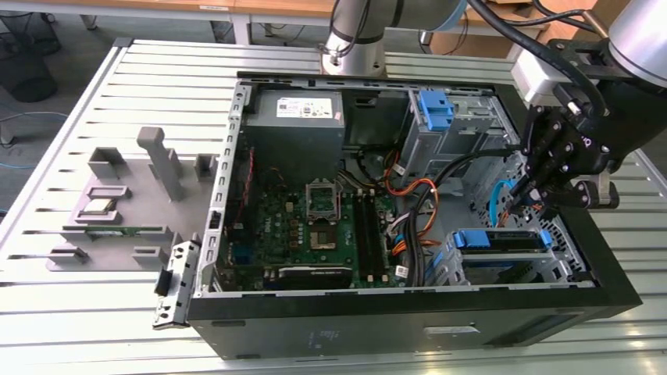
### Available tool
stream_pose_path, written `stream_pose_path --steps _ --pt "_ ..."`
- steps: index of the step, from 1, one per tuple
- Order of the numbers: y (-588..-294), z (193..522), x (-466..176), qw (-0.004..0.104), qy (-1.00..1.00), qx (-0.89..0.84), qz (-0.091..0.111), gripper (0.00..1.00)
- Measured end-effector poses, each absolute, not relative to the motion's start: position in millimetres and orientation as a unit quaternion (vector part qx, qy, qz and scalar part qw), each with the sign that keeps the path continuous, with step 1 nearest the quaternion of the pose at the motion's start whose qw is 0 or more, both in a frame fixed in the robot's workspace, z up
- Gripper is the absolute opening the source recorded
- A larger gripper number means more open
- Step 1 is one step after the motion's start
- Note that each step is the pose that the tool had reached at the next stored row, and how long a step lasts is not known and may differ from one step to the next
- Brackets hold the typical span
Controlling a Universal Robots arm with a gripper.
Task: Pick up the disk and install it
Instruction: 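Insert the first disk wire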
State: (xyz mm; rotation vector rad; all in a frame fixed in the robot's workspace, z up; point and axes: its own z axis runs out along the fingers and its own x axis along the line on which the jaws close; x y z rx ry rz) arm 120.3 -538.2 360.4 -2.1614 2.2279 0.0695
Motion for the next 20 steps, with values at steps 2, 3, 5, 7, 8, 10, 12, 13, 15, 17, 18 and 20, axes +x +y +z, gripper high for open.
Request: stream_pose_path --steps 2,3,5,7,8,10,12,13,15,17,18,20 --pt "-538.2 360.4 120.2 0.020 0.717 -0.696 0.021 0.16" --pt "-538.2 360.4 120.2 0.020 0.717 -0.696 0.021 0.16" --pt "-538.2 360.4 120.2 0.020 0.717 -0.696 0.021 0.16" --pt "-538.2 360.4 120.3 0.020 0.717 -0.696 0.021 0.16" --pt "-538.2 360.3 120.2 0.021 0.717 -0.696 0.020 0.16" --pt "-538.2 360.1 120.2 0.023 0.717 -0.696 0.018 0.16" --pt "-538.2 360.0 120.3 0.024 0.717 -0.696 0.017 0.16" --pt "-538.2 360.0 120.3 0.025 0.717 -0.696 0.016 0.16" --pt "-538.2 360.0 120.1 0.025 0.717 -0.696 0.016 0.16" --pt "-538.2 359.9 119.3 0.025 0.717 -0.696 0.016 0.16" --pt "-538.3 359.9 118.9 0.025 0.717 -0.696 0.016 0.16" --pt "-538.3 359.8 117.5 0.025 0.717 -0.696 0.016 0.16"
